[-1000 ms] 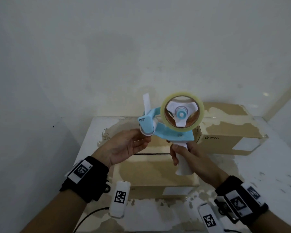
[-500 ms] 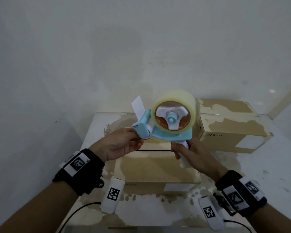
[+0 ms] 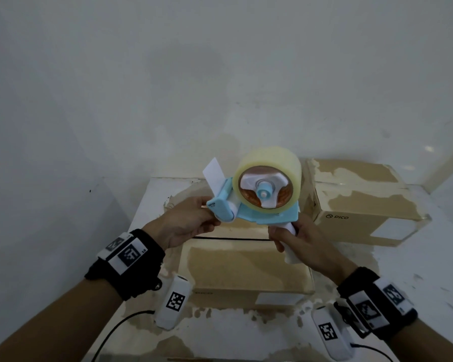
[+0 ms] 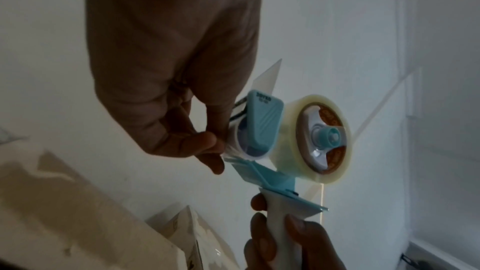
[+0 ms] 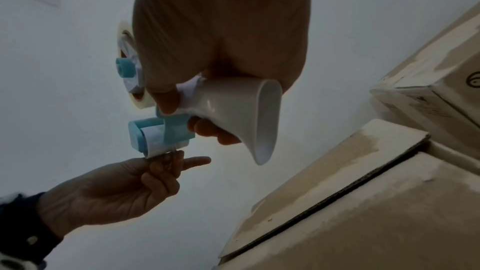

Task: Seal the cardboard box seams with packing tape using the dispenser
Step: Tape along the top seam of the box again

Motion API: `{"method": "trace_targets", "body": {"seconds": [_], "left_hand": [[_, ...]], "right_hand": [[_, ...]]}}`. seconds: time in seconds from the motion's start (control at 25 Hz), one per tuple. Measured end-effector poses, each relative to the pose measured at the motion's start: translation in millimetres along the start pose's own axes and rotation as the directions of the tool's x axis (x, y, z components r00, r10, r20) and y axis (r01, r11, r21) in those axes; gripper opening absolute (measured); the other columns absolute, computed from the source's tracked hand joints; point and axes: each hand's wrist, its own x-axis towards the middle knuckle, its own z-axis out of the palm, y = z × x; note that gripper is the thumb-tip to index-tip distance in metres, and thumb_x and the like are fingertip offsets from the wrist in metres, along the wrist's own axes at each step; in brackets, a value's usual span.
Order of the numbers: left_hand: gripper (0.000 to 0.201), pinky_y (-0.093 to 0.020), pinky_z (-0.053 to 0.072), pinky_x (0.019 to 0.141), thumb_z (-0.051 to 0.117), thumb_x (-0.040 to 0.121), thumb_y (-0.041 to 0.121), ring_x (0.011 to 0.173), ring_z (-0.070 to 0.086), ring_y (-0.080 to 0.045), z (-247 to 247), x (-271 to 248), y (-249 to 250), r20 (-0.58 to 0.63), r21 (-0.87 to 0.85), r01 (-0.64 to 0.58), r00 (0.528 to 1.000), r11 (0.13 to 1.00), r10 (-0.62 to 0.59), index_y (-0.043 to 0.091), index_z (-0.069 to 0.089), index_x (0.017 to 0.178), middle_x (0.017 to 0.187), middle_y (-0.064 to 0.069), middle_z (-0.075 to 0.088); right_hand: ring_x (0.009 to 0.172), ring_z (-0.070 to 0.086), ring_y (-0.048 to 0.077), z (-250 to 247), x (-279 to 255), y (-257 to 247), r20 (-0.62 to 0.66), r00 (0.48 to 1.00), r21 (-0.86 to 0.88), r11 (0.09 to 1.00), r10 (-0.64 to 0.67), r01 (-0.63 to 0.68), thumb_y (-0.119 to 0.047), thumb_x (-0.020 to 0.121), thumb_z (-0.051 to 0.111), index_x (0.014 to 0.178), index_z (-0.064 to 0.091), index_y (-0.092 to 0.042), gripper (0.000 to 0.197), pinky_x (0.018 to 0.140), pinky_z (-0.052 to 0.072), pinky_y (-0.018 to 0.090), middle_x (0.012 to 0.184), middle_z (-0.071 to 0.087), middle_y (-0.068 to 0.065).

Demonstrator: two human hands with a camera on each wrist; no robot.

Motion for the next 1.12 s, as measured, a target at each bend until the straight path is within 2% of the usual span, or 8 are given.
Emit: {"method": "trace_targets", "body": {"seconds": [0.12, 0.28, 0.48, 0.68, 0.8, 0.88, 0.96, 1.12], "left_hand": [[0.018, -0.016, 0.046, 0.052, 0.053, 0.093, 0.005, 0.051, 0.054, -0.002, -8, 3, 2, -0.075, 0.004, 0.003, 0.997, 1.0, -0.003, 0.013, 0.065, 0.105, 0.071, -0.001, 0.065], [0.021, -0.013, 0.044, 0.044, 0.056, 0.092, 0.007, 0.045, 0.052, -0.002, -15, 10, -5, -0.159, -0.025, 0.033, 0.987, 0.999, -0.037, 0.011, 0.06, 0.113, 0.063, -0.001, 0.062], [0.02, -0.013, 0.048, 0.052, 0.07, 0.083, 0.01, 0.059, 0.056, -0.004, -41, 15, -26, -0.237, 0.079, 0.033, 0.971, 0.996, -0.013, 0.005, 0.067, 0.102, 0.087, -0.009, 0.076], [0.007, -0.014, 0.047, 0.049, 0.069, 0.084, 0.01, 0.051, 0.055, -0.003, -47, 19, -52, -0.338, 0.139, -0.013, 0.939, 0.99, 0.06, 0.003, 0.072, 0.085, 0.072, -0.005, 0.074], [0.007, -0.018, 0.046, 0.05, 0.069, 0.082, 0.009, 0.053, 0.055, -0.01, -55, 29, -67, -0.399, 0.166, -0.001, 0.914, 0.986, 0.068, 0.005, 0.072, 0.088, 0.069, -0.008, 0.071], [0.01, -0.018, 0.045, 0.049, 0.068, 0.083, 0.011, 0.053, 0.054, -0.012, -58, 34, -79, -0.431, 0.203, 0.015, 0.899, 0.979, 0.075, 0.004, 0.071, 0.09, 0.071, -0.011, 0.07], [0.013, -0.016, 0.045, 0.046, 0.066, 0.087, 0.015, 0.051, 0.054, -0.011, -61, 37, -89, -0.434, 0.227, -0.003, 0.895, 0.974, 0.104, 0.003, 0.069, 0.09, 0.068, -0.01, 0.068], [0.017, -0.02, 0.048, 0.05, 0.066, 0.088, 0.023, 0.051, 0.055, -0.014, -74, 42, -105, -0.444, 0.33, -0.012, 0.88, 0.944, 0.167, 0.007, 0.069, 0.084, 0.066, -0.011, 0.068]], "right_hand": [[0.052, 0.053, 0.012, -1, 1, -1, 0.014, 1.0, -0.027, 1.0, 0.004, -0.003, -0.011, 0.093, 0.058, 0.07, 0.056, -0.029, 0.03, 0.057, 0.046, 0.027, 0.057, 0.059, -0.009], [0.05, 0.052, 0.011, -5, 4, 2, 0.027, 0.999, -0.066, 0.997, 0.037, -0.035, -0.007, 0.094, 0.058, 0.075, 0.058, -0.023, 0.025, 0.054, 0.046, 0.022, 0.055, 0.059, -0.008], [0.048, 0.053, 0.007, -16, 13, 11, 0.052, 0.993, -0.165, 0.982, 0.106, -0.096, -0.008, 0.093, 0.058, 0.073, 0.056, -0.02, 0.023, 0.053, 0.046, 0.017, 0.053, 0.06, -0.009], [0.07, 0.068, 0.008, -17, 43, 19, 0.224, 0.964, -0.265, 0.961, 0.14, -0.078, -0.015, 0.092, 0.063, 0.089, 0.068, -0.018, 0.006, 0.065, 0.053, 0.016, 0.077, 0.072, -0.005], [0.087, 0.068, 0.006, -16, 62, 27, 0.336, 0.918, -0.37, 0.926, 0.21, -0.077, -0.029, 0.093, 0.062, 0.102, 0.07, -0.023, 0.014, 0.08, 0.052, 0.021, 0.095, 0.074, -0.008], [0.095, 0.065, 0.004, -12, 71, 30, 0.394, 0.886, -0.385, 0.919, 0.243, -0.081, -0.03, 0.094, 0.06, 0.111, 0.067, -0.023, 0.02, 0.084, 0.049, 0.015, 0.103, 0.073, -0.009], [0.096, 0.065, 0.005, -7, 77, 33, 0.426, 0.864, -0.391, 0.916, 0.27, -0.094, -0.028, 0.097, 0.057, 0.117, 0.064, -0.019, 0.023, 0.081, 0.048, 0.009, 0.106, 0.072, -0.006], [0.084, 0.065, 0.007, 4, 86, 36, 0.431, 0.841, -0.451, 0.885, 0.327, -0.113, -0.034, 0.098, 0.052, 0.106, 0.064, -0.026, 0.016, 0.076, 0.046, 0.016, 0.098, 0.071, -0.007]]}}
